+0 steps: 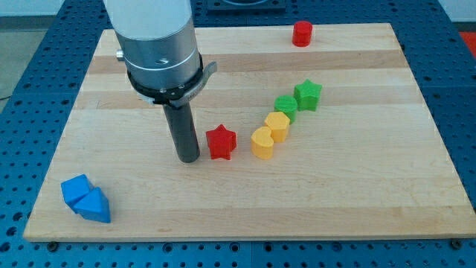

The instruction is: Place the blue triangle at the top left side of the red star

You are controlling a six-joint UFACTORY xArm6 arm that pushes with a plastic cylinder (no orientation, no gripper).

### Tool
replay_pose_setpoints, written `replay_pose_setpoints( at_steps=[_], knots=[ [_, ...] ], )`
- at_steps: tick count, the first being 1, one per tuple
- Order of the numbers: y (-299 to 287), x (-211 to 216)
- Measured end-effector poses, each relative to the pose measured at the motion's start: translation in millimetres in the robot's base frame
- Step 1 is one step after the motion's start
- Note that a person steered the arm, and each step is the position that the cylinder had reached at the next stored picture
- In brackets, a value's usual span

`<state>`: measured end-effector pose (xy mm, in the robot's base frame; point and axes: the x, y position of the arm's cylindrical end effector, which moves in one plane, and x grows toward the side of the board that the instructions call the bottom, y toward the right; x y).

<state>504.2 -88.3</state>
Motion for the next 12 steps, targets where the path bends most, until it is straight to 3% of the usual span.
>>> replay_pose_setpoints(
  at_steps=[2, 4, 6, 7, 8, 9, 11, 12],
  knots=[
    [21.2, 8.2],
    [8.3, 112.2],
    [-52.5, 12.5],
    [-154.2, -9.5],
    [-214.4, -17.9],
    [-216.6, -11.4],
    [-205.0, 113.3],
    [-187.7, 114.3]
  ],
)
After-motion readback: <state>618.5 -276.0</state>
